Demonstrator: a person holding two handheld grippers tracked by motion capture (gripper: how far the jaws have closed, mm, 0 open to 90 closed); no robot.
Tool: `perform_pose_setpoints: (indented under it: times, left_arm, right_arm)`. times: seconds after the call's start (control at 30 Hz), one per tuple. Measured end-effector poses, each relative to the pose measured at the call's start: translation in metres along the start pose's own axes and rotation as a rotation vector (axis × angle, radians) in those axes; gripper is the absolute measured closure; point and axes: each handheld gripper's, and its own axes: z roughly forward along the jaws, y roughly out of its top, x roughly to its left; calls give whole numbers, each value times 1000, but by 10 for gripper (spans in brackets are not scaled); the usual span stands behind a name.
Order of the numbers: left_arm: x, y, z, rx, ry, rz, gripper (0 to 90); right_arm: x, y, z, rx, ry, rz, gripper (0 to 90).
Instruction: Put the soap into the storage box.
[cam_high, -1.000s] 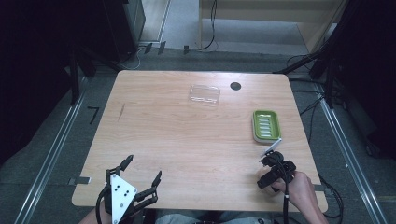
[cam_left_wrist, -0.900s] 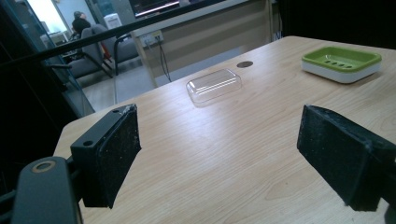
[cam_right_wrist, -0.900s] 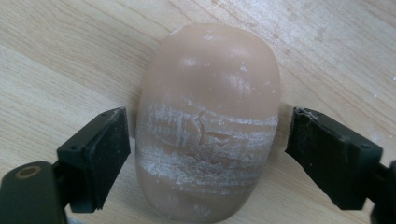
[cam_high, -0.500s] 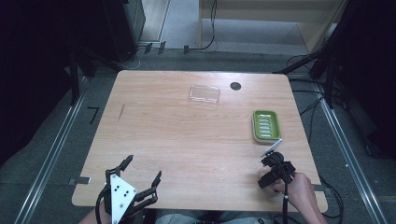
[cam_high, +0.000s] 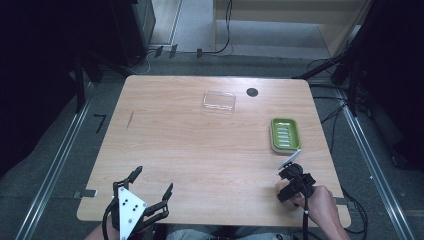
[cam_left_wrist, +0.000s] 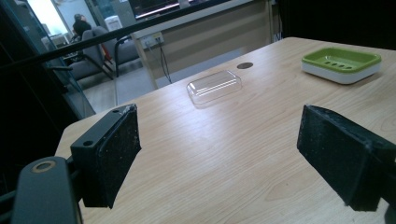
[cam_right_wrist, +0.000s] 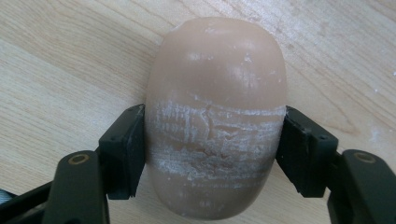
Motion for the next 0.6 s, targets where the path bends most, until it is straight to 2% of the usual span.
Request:
perform_pose_setpoints:
  times: [0.6]
  left_arm:
    - [0, 0, 0, 0, 1, -3, 139]
  right_arm:
    - [-3, -1, -2, 13, -2, -39, 329]
